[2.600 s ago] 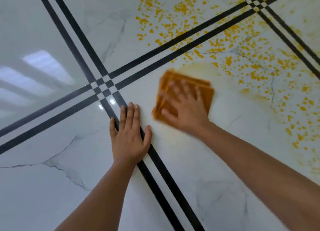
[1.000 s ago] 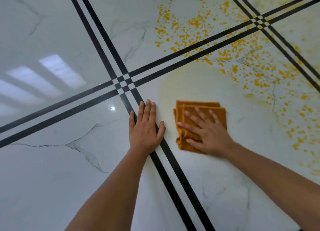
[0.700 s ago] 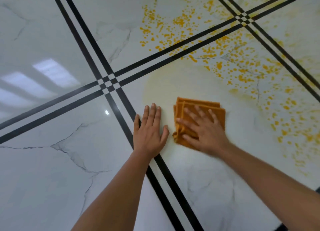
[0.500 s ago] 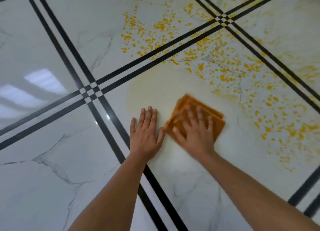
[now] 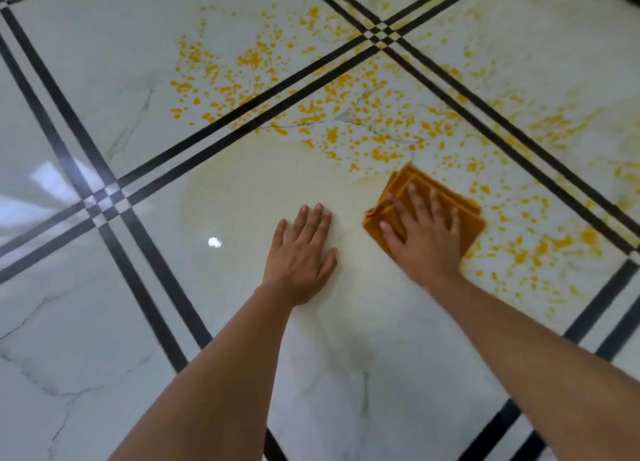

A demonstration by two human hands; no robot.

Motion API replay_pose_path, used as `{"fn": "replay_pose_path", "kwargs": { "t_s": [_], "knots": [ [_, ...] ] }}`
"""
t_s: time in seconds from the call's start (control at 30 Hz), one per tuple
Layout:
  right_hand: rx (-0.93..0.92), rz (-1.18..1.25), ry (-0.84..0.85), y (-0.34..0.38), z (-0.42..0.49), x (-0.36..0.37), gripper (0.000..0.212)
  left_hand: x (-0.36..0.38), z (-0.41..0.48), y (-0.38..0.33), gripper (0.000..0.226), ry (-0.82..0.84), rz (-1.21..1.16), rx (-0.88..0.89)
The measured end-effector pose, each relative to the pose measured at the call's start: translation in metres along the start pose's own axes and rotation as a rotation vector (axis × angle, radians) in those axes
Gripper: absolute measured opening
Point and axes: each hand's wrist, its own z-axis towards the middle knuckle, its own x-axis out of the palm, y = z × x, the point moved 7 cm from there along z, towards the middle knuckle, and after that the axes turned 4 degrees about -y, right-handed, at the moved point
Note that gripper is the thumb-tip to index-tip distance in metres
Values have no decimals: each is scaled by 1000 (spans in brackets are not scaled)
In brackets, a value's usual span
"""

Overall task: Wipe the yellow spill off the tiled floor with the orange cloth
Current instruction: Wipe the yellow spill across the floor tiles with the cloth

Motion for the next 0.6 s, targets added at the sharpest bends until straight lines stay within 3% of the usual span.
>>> {"fn": "replay_pose_path", "kwargs": {
  "t_s": [0.07, 0.17, 0.37, 0.43, 0.53, 0.6],
  "knots": [
    [24, -17, 30, 0, 0, 5, 64, 2, 5, -14, 81, -19, -29, -71],
    [-247, 6, 193, -18, 3, -8, 77, -6, 16, -37, 80, -79, -20, -79],
    [-396, -63, 189, -107, 22, -48, 99, -19, 47, -118, 76, -271, -146, -205],
    [-364, -43, 157, -129, 24, -55, 97, -10, 60, -158, 78, -285, -173, -240],
    [-394, -66, 165, -145, 21, -58, 88, 22, 74, -174, 83, -159, -195, -486],
    [-358, -23, 178, -160, 14, -56, 80, 31, 77, -171, 81, -161, -166, -631]
  ]
}}
